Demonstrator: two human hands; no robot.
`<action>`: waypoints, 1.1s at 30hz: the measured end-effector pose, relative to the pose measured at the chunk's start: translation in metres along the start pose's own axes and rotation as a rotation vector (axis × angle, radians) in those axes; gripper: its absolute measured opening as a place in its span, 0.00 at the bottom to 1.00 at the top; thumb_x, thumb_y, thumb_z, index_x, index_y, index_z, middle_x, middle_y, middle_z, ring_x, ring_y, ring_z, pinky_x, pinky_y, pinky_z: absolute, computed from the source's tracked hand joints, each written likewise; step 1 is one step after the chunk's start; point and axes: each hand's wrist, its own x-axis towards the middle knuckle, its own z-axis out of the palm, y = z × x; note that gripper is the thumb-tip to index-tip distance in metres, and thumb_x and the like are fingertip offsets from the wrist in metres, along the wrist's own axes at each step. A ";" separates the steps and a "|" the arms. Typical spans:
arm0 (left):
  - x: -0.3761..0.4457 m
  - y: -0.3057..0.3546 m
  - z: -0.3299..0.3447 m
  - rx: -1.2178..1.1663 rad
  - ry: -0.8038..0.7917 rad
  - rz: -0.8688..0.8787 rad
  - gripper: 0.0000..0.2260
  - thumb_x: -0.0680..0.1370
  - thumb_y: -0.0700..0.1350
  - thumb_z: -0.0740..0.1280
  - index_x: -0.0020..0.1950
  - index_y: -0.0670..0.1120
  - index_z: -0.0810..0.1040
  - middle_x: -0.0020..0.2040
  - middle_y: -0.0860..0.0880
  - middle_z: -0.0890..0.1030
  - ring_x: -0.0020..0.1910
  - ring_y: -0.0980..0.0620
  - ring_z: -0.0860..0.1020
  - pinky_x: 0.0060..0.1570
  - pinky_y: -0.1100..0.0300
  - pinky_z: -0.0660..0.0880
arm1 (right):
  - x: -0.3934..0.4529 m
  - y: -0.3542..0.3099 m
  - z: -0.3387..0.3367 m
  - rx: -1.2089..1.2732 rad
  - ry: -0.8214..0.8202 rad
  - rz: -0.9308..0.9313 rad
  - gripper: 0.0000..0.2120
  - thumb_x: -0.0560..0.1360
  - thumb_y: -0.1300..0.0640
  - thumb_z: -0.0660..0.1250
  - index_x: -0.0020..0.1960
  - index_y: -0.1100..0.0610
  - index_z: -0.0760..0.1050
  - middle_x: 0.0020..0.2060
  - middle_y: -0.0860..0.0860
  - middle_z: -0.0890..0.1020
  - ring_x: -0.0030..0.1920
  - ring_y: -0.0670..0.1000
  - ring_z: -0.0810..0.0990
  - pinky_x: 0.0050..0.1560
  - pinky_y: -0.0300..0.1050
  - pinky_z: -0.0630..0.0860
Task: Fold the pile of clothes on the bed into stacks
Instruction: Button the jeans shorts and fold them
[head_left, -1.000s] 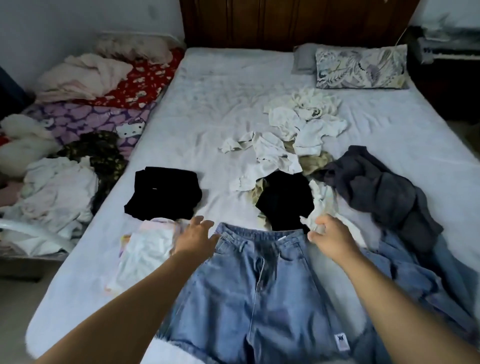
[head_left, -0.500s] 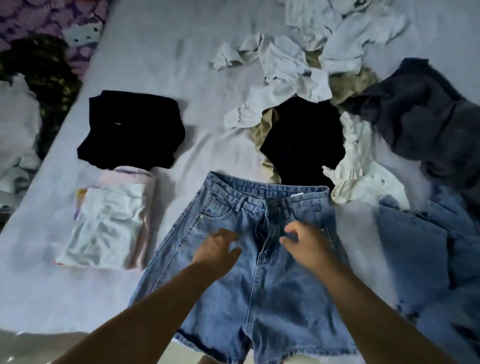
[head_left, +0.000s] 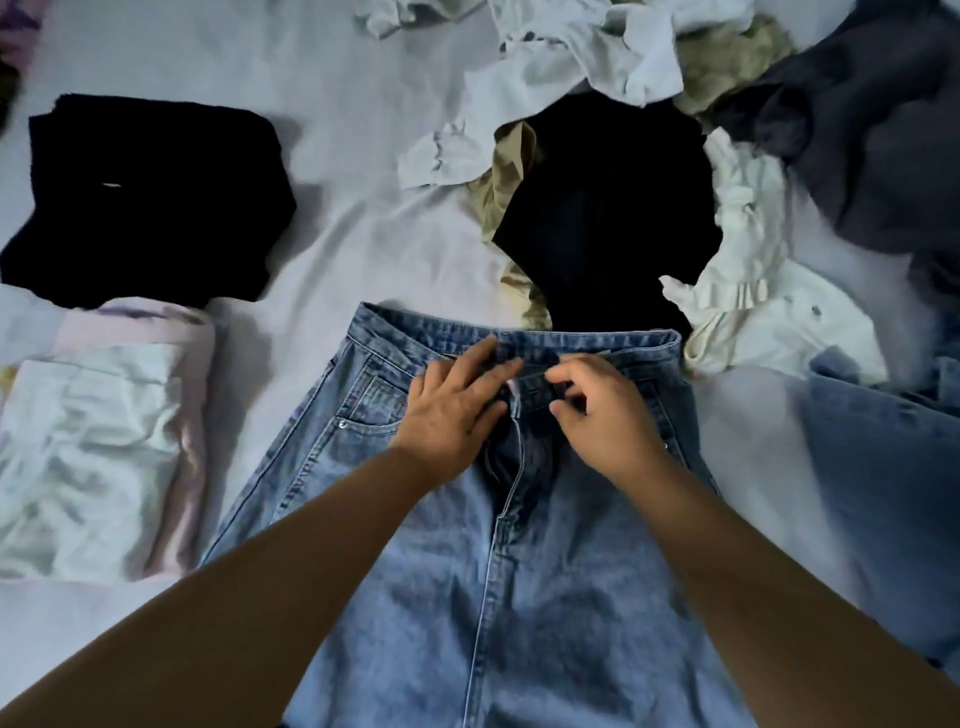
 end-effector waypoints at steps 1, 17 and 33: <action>0.002 -0.002 -0.001 0.013 -0.018 -0.001 0.29 0.73 0.64 0.43 0.72 0.60 0.64 0.76 0.56 0.57 0.62 0.48 0.61 0.57 0.55 0.56 | 0.000 0.003 -0.001 0.011 -0.004 -0.006 0.15 0.77 0.64 0.65 0.63 0.56 0.74 0.68 0.50 0.70 0.56 0.53 0.76 0.55 0.43 0.71; 0.022 0.000 -0.025 0.141 0.170 -0.009 0.09 0.77 0.50 0.66 0.46 0.45 0.73 0.33 0.49 0.77 0.33 0.47 0.75 0.54 0.54 0.66 | 0.009 0.023 -0.015 -0.350 -0.090 -0.091 0.09 0.74 0.58 0.66 0.42 0.62 0.68 0.43 0.55 0.69 0.43 0.57 0.71 0.39 0.48 0.67; -0.052 -0.009 0.018 -0.068 0.101 0.128 0.14 0.72 0.55 0.66 0.52 0.50 0.83 0.44 0.49 0.76 0.41 0.47 0.76 0.39 0.52 0.74 | -0.023 0.043 0.001 0.121 0.169 -0.160 0.14 0.61 0.78 0.66 0.41 0.63 0.75 0.44 0.54 0.74 0.46 0.58 0.75 0.44 0.55 0.74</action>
